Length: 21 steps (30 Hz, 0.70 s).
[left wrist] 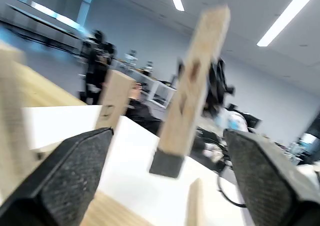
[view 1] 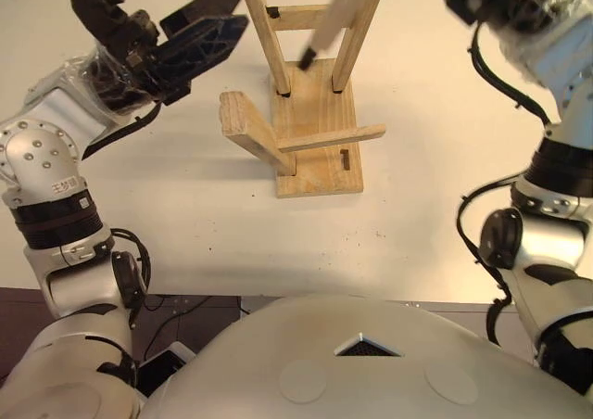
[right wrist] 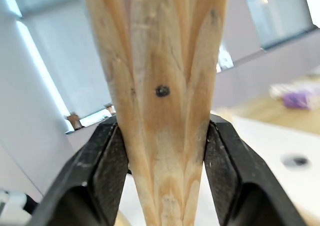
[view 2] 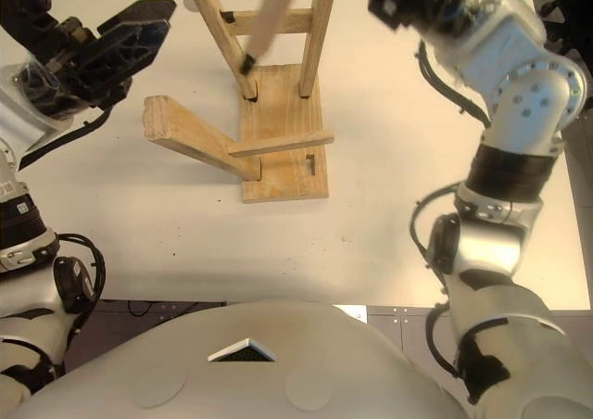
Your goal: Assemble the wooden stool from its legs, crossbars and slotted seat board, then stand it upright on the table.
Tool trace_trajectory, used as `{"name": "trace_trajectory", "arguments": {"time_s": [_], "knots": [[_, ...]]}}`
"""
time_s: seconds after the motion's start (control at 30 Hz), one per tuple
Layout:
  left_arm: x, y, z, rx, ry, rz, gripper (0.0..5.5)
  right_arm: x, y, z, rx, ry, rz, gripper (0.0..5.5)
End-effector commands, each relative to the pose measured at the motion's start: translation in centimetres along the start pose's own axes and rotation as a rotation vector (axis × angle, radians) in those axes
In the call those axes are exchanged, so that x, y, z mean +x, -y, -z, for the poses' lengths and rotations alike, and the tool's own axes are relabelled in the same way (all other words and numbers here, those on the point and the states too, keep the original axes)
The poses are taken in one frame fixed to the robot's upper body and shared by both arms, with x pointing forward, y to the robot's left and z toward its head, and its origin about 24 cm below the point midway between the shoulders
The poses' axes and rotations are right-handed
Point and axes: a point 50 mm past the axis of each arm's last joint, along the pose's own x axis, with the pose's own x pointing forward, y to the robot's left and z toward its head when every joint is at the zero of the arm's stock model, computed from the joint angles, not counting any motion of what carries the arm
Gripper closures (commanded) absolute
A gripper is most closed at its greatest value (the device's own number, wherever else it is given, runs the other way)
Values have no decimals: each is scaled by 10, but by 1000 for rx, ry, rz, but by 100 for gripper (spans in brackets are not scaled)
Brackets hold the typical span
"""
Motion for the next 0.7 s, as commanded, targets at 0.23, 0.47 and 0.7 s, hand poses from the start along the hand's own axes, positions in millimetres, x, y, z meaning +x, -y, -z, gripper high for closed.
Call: {"name": "trace_trajectory", "arguments": {"time_s": [0.23, 0.47, 0.7], "knots": [[-39, -13, 37, 36, 43, -295, 145, -64, 6, 45, -122, -171, 60, 347], [-39, -23, 42, 17, 38, -356, 145, -78, 1, 84, -102, -158, 32, 347], [-36, -26, 47, 12, 19, -361, 145, -70, 3, 87, -166, -143, 32, 347]]}}
